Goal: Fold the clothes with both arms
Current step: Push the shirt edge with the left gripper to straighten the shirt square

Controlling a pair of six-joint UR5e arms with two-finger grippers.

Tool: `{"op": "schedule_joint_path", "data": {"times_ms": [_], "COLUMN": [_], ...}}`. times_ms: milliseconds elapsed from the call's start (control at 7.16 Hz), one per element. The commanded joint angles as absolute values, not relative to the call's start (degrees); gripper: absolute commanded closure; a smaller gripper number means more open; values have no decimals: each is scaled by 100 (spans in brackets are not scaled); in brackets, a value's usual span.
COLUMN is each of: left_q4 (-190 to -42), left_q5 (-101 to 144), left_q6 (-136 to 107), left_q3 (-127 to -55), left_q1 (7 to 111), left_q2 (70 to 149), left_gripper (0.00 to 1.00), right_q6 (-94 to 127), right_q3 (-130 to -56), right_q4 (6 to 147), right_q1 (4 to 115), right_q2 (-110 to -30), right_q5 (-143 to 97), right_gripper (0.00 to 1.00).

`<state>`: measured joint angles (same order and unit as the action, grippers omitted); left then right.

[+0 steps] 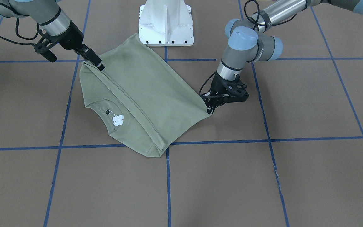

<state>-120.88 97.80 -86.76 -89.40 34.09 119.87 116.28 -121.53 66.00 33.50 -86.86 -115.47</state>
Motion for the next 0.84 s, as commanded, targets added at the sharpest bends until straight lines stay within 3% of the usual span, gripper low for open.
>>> {"op": "schedule_joint_path", "data": {"times_ms": [0, 140, 279, 698], "left_q4": [-12311, -12983, -13625, -14614], "left_q5": [9782, 9782, 9782, 9782], "left_q6": [-8657, -8657, -8631, -8552], "left_q3": [-7530, -6941, -5908, -4653], "left_q1": [4058, 4156, 4253, 4386], "left_q2": [13170, 13366, 13847, 14404], "left_gripper": [100, 100, 100, 100], "right_q6": [11628, 11628, 11628, 11628], "right_q3": [-12146, -12146, -12146, -12146], "right_q4": [6601, 6601, 6609, 6609], "right_q1": [3357, 3357, 3366, 3410], "right_q2": [-8666, -8657, -8657, -8596], "right_q5": [-11479, -11287, -11172, -10969], "right_gripper": [0, 0, 0, 0]}}
